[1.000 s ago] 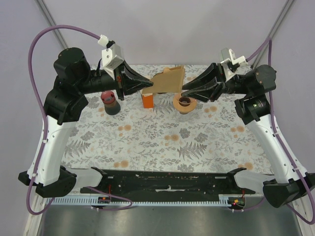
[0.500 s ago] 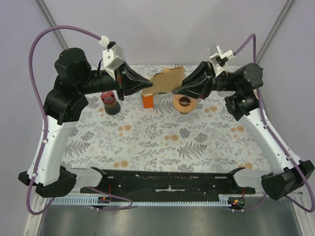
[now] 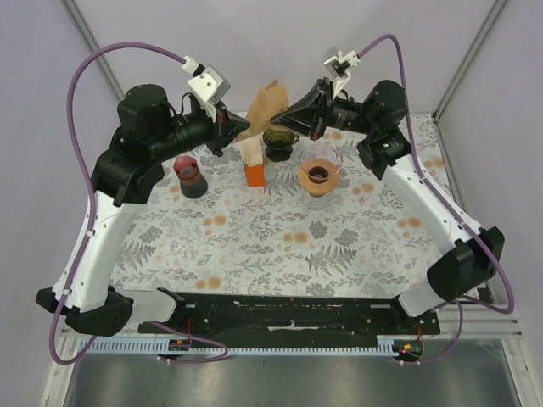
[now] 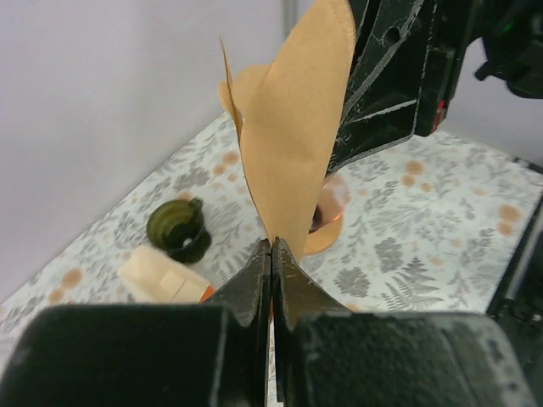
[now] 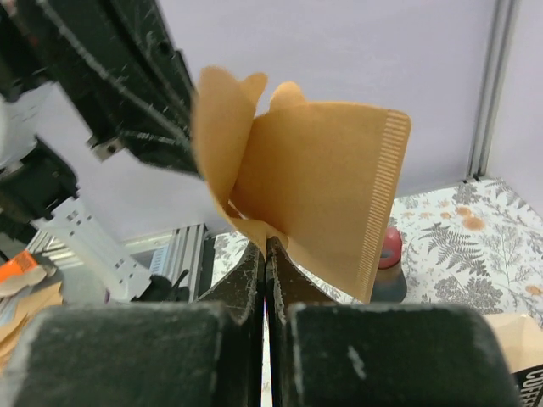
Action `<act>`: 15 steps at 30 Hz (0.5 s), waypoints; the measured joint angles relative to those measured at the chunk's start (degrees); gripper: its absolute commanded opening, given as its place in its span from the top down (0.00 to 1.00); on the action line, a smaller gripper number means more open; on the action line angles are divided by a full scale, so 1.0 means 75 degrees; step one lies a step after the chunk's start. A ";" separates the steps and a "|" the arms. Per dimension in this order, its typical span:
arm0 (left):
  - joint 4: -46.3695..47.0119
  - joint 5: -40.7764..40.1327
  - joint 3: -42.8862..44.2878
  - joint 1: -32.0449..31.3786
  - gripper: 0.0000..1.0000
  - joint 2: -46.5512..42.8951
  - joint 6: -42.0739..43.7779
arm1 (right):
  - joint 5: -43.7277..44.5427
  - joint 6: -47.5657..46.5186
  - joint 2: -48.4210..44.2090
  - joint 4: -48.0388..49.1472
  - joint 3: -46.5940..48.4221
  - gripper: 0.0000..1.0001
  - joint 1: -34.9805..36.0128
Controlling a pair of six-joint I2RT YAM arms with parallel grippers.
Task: Place the coffee filter in the dripper
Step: Place the coffee filter at the coffee filter holder.
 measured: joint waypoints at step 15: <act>0.1177 -0.2632 -0.0903 0.0632 0.98 0.1920 -0.0152 | 0.2189 -0.0361 0.3923 -0.2087 0.3322 1.00 0.0466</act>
